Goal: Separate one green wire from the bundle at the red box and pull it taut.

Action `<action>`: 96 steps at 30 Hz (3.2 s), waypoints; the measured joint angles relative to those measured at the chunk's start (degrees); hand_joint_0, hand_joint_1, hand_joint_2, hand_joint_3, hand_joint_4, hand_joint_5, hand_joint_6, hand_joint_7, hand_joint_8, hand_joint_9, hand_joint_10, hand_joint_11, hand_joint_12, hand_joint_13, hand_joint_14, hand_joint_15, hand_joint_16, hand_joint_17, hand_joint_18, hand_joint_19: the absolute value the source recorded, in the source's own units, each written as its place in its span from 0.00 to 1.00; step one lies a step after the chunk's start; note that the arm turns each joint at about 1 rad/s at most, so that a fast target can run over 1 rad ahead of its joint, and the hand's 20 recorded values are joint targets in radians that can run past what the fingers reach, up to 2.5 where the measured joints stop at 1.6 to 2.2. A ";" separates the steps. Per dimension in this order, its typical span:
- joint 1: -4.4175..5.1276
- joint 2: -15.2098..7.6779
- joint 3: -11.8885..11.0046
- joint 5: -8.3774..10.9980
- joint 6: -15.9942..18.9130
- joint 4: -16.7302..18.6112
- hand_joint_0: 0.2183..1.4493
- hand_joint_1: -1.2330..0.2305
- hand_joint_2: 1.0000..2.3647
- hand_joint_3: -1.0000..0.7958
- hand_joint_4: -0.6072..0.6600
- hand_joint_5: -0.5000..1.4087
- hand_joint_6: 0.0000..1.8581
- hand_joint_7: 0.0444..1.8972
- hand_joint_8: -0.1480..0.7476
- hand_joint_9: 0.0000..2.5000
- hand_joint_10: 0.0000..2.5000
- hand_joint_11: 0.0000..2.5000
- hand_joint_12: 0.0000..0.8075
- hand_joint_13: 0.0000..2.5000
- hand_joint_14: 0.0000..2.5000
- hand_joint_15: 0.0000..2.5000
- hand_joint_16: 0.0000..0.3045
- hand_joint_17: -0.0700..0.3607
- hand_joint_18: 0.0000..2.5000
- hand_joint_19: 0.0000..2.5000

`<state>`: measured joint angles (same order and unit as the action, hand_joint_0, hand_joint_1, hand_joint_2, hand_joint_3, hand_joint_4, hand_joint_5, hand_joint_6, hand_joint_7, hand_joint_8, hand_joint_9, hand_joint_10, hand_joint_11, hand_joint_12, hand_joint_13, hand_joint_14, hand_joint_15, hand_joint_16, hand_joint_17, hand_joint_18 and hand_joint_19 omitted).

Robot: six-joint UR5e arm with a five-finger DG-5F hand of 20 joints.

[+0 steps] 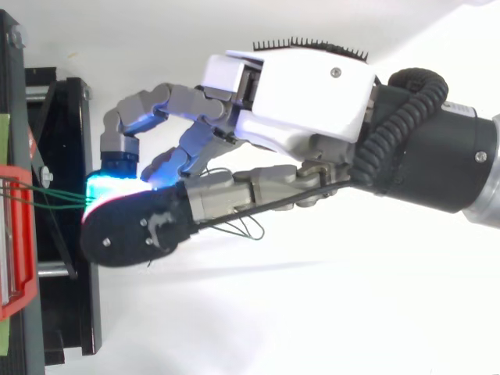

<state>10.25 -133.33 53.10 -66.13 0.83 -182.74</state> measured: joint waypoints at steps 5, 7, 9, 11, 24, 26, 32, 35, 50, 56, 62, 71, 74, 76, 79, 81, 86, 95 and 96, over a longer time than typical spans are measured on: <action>-0.24 0.00 -0.39 -0.08 -1.00 -0.19 0.29 0.37 0.02 0.51 0.62 0.18 0.47 0.69 0.52 0.40 0.01 0.28 0.49 0.31 0.01 0.17 0.19 0.46 0.28 0.20; -0.28 0.00 -0.43 -0.07 -1.30 -0.20 0.31 0.33 0.02 0.52 0.58 0.17 0.48 0.68 0.51 0.39 0.01 0.29 0.48 0.30 0.01 0.17 0.18 0.45 0.28 0.20; -0.30 0.00 -0.52 -0.03 -1.49 -0.19 0.32 0.30 0.02 0.51 0.56 0.17 0.48 0.67 0.50 0.38 0.01 0.29 0.47 0.30 0.01 0.17 0.18 0.45 0.28 0.19; -0.29 0.00 -0.71 0.00 -1.70 -0.21 0.33 0.27 0.02 0.49 0.57 0.17 0.48 0.67 0.50 0.37 0.01 0.29 0.47 0.30 0.01 0.17 0.18 0.45 0.28 0.19; -0.28 0.02 -1.76 0.28 -3.66 -0.33 0.35 0.25 0.00 0.28 0.64 0.17 0.48 0.66 0.49 0.38 0.01 0.28 0.46 0.30 0.01 0.16 0.18 0.45 0.28 0.18; -0.27 0.03 -1.76 0.29 -3.70 -0.54 0.30 0.30 0.00 0.28 0.64 0.18 0.47 0.66 0.50 0.40 0.01 0.29 0.46 0.30 0.01 0.16 0.18 0.45 0.29 0.19; -0.30 0.04 -1.84 0.22 -3.67 -0.98 0.28 0.48 0.00 0.30 0.63 0.18 0.47 0.67 0.51 0.42 0.01 0.28 0.47 0.31 0.01 0.17 0.18 0.46 0.29 0.20; -0.37 0.05 -1.99 0.16 -3.66 -1.11 0.29 0.48 0.01 0.34 0.63 0.18 0.47 0.69 0.50 0.42 0.01 0.28 0.47 0.31 0.01 0.17 0.18 0.45 0.28 0.21; -0.50 0.03 -2.35 0.00 -3.58 -2.90 0.36 0.23 0.01 0.42 0.57 0.17 0.48 0.67 0.49 0.37 0.01 0.29 0.47 0.30 0.01 0.17 0.18 0.45 0.29 0.19; -0.82 0.05 -3.38 -0.15 -3.63 -5.37 0.32 0.26 0.00 0.28 0.63 0.17 0.48 0.65 0.49 0.39 0.01 0.29 0.46 0.30 0.01 0.17 0.18 0.45 0.29 0.19; -1.20 0.08 -4.78 -0.28 -3.56 -8.89 0.26 0.44 0.00 0.28 0.64 0.18 0.47 0.67 0.51 0.42 0.01 0.29 0.48 0.32 0.01 0.18 0.19 0.46 0.30 0.20; -1.53 0.08 -6.87 -0.39 -4.32 -11.65 0.29 0.38 0.01 0.49 0.64 0.18 0.47 0.71 0.53 0.43 0.01 0.29 0.49 0.32 0.01 0.18 0.20 0.47 0.30 0.21; -1.54 0.08 -7.03 -0.38 -4.64 -11.68 0.30 0.34 0.02 0.52 0.61 0.18 0.48 0.72 0.53 0.42 0.01 0.30 0.49 0.32 0.01 0.18 0.19 0.47 0.30 0.21; -1.54 0.06 -7.07 -0.36 -4.72 -11.64 0.31 0.32 0.02 0.52 0.58 0.18 0.48 0.70 0.51 0.41 0.01 0.30 0.48 0.32 0.01 0.18 0.19 0.46 0.30 0.21; -1.55 0.04 -7.10 -0.33 -4.76 -11.54 0.33 0.28 0.02 0.49 0.56 0.17 0.48 0.69 0.50 0.40 0.01 0.29 0.47 0.31 0.01 0.18 0.18 0.45 0.30 0.21; -1.55 0.05 -7.11 -0.31 -4.78 -11.49 0.34 0.26 0.02 0.46 0.56 0.17 0.49 0.68 0.50 0.39 0.01 0.30 0.47 0.31 0.01 0.18 0.18 0.45 0.30 0.20; -1.55 0.02 -6.97 -0.11 -4.78 -11.42 0.37 0.22 0.01 0.39 0.59 0.17 0.48 0.68 0.49 0.38 0.01 0.30 0.46 0.31 0.01 0.17 0.18 0.45 0.29 0.19; -1.35 0.00 -6.15 0.10 -4.83 -11.10 0.36 0.25 0.00 0.29 0.63 0.17 0.48 0.66 0.49 0.39 0.01 0.29 0.46 0.31 0.01 0.17 0.18 0.45 0.30 0.19; -1.31 -0.01 -6.13 0.13 -4.84 -11.04 0.32 0.29 0.00 0.28 0.63 0.17 0.48 0.66 0.50 0.40 0.01 0.29 0.46 0.31 0.01 0.18 0.18 0.45 0.30 0.20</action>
<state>8.94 -133.33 46.97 -66.00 -4.01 -193.78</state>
